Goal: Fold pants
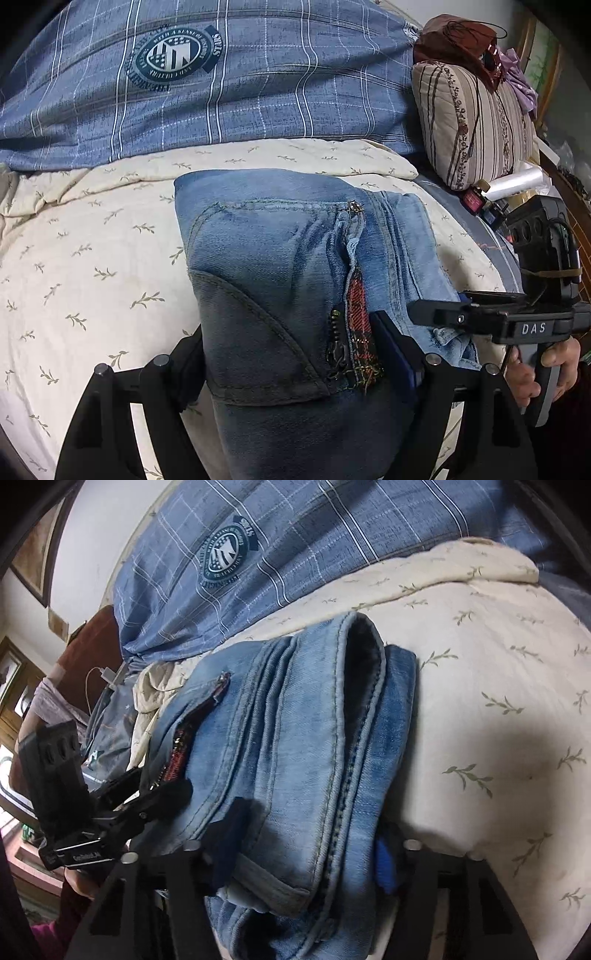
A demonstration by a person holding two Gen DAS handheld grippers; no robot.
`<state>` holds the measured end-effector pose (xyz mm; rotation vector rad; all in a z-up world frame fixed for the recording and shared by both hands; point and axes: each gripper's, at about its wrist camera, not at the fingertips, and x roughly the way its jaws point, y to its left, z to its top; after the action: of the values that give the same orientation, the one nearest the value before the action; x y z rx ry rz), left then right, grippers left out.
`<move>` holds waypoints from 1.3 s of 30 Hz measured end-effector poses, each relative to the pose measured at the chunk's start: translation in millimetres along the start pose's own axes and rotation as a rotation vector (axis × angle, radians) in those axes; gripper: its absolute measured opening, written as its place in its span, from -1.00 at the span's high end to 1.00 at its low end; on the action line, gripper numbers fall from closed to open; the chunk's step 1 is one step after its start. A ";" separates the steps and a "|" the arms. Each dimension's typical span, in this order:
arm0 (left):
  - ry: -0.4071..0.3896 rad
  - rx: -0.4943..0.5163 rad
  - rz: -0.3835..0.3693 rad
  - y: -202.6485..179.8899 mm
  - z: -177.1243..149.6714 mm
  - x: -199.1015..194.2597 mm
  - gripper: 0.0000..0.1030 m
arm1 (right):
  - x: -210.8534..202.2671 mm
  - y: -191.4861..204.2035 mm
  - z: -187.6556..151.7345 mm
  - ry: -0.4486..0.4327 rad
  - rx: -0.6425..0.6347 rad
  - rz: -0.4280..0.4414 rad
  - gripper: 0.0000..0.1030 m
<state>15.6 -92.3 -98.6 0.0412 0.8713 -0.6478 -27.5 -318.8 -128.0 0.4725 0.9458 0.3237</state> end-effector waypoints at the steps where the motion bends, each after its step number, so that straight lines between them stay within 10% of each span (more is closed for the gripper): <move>1: -0.005 0.008 0.003 -1.4 0.0 -0.9 -0.59 | -2.2 -0.2 -0.8 -0.007 -0.005 -0.001 0.09; 39: -0.240 -0.042 0.176 30.4 32.7 -57.6 -0.54 | 5.5 77.9 42.4 -0.247 -0.087 0.056 0.24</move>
<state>28.1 -47.8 -42.4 0.0020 0.6406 -0.4589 6.2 -260.2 -70.3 0.4486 0.6768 0.3470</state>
